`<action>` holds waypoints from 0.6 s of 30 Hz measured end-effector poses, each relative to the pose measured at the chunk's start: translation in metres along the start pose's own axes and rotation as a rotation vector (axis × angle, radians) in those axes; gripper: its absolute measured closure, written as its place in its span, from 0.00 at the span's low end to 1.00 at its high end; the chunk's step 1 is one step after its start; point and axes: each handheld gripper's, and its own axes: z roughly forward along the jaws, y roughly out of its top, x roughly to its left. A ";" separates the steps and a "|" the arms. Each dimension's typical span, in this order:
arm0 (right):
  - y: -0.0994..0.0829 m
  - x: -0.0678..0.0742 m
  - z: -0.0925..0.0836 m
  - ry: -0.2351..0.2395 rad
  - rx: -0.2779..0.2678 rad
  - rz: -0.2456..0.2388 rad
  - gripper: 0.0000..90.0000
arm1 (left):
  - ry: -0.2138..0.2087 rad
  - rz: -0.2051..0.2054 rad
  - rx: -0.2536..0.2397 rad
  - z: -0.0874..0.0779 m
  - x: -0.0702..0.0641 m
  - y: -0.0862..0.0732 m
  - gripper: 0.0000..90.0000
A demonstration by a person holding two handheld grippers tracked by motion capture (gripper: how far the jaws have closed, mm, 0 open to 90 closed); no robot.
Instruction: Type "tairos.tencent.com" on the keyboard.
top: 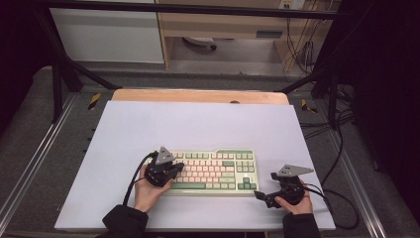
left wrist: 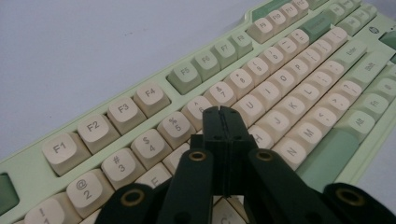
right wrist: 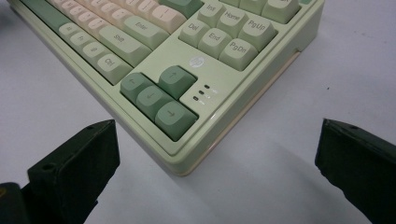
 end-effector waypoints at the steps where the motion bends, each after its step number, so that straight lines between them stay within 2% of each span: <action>1: 0.000 0.000 0.000 -0.002 -0.001 -0.005 0.00 | 0.002 0.003 -0.002 -0.002 0.000 0.000 1.00; 9: 0.000 0.000 0.000 -0.001 -0.001 -0.002 0.00 | 0.005 0.011 -0.008 -0.018 0.003 -0.006 1.00; 18: 0.000 0.000 0.000 0.000 0.000 -0.002 0.00 | 0.019 -0.004 -0.022 -0.036 0.012 -0.014 1.00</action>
